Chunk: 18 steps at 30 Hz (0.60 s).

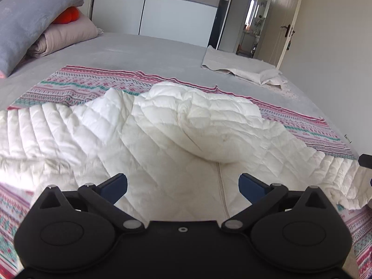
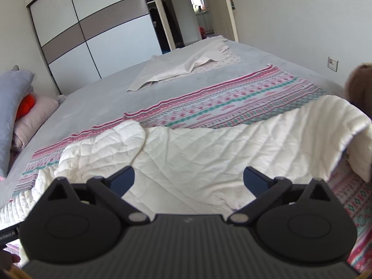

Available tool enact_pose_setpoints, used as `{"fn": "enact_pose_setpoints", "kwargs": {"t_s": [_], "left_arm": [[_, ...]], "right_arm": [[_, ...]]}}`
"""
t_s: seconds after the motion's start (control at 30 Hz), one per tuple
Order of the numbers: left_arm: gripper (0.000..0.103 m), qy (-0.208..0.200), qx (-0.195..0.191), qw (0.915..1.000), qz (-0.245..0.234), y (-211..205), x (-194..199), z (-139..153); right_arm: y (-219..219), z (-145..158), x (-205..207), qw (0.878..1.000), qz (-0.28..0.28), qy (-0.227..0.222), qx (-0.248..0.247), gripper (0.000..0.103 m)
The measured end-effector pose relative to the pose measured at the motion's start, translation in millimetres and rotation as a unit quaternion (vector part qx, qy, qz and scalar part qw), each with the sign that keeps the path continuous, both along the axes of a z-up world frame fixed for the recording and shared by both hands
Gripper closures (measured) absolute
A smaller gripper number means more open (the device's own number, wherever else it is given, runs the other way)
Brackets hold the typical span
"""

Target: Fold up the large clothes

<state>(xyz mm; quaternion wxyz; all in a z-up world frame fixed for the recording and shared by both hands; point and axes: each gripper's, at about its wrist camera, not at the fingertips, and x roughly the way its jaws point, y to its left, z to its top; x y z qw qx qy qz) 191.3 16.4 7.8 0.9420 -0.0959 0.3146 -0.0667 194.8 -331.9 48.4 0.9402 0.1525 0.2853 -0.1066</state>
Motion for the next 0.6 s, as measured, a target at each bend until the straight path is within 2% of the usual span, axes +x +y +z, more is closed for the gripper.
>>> {"fn": "enact_pose_setpoints", "kwargs": {"t_s": [0.07, 0.17, 0.27, 0.33, 0.47, 0.6], "left_arm": [[0.000, -0.008, -0.007, 0.9998, 0.019, 1.1, -10.1, -12.4], [0.000, 0.022, -0.017, 0.9990, 0.036, 3.4, -11.2, -15.7], [0.000, 0.008, -0.047, 0.9980, 0.042, 9.7, -17.6, -10.7], [0.000, 0.008, -0.052, 0.9977, 0.043, 9.3, -19.3, -8.1], [0.000, 0.009, -0.057, 0.9979, 0.029, 1.1, -21.1, -7.8], [0.000, 0.011, -0.055, 0.9983, 0.013, -7.2, -22.3, -8.8]], "right_arm": [[-2.3, -4.4, -8.5, 1.000, -0.004, 0.007, -0.021, 0.001], [-4.0, -8.9, -23.4, 0.998, -0.021, 0.008, -0.066, 0.001], [-12.2, -11.8, -38.9, 0.996, -0.042, 0.006, -0.081, 0.001], [-22.3, -12.9, -44.7, 0.996, -0.058, 0.005, -0.067, 0.001], [-52.9, -20.5, -47.3, 0.995, -0.098, -0.012, -0.007, 0.001], [-93.3, -33.0, -40.0, 0.984, -0.167, -0.030, 0.059, 0.001]]}}
